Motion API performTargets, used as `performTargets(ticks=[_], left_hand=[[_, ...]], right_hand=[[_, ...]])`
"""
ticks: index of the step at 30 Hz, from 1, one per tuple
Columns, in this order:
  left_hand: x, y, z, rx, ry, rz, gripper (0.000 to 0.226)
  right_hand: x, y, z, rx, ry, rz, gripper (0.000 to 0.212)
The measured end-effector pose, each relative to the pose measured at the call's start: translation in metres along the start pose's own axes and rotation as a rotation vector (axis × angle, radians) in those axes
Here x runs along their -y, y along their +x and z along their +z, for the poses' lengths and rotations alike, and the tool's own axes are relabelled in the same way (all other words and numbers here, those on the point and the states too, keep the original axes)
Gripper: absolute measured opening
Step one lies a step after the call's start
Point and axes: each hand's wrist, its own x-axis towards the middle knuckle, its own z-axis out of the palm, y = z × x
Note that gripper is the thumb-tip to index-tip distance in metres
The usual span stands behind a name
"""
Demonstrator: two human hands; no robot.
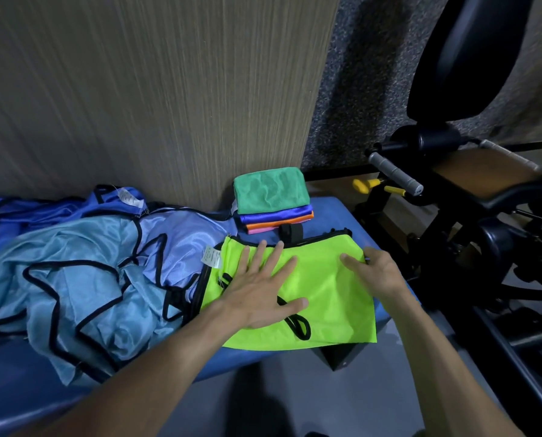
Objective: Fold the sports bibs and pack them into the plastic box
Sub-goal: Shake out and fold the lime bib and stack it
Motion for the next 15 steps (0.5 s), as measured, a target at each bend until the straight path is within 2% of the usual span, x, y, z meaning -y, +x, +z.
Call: performTargets(ticks=[3,8,12,15], left_hand=[[-0.012,0.004,0.005,-0.016,-0.04,0.022,0.092],[-0.028,0.007,0.002,-0.062,-0.044,0.068,0.082],[-0.024,0.006,0.004,-0.063,0.006,0.034,0.081],[-0.024,0.005,0.002,-0.047,-0.018,0.032,0.081]], right_hand=[[0.0,-0.004,-0.013,-0.069,0.075,-0.022,0.032],[-0.008,-0.011,-0.035,-0.159,0.149,0.062,0.029],[-0.016,-0.018,-0.047,0.083,0.266,0.218,0.041],[-0.019,-0.025,-0.053,0.275,0.34,0.242,0.042]])
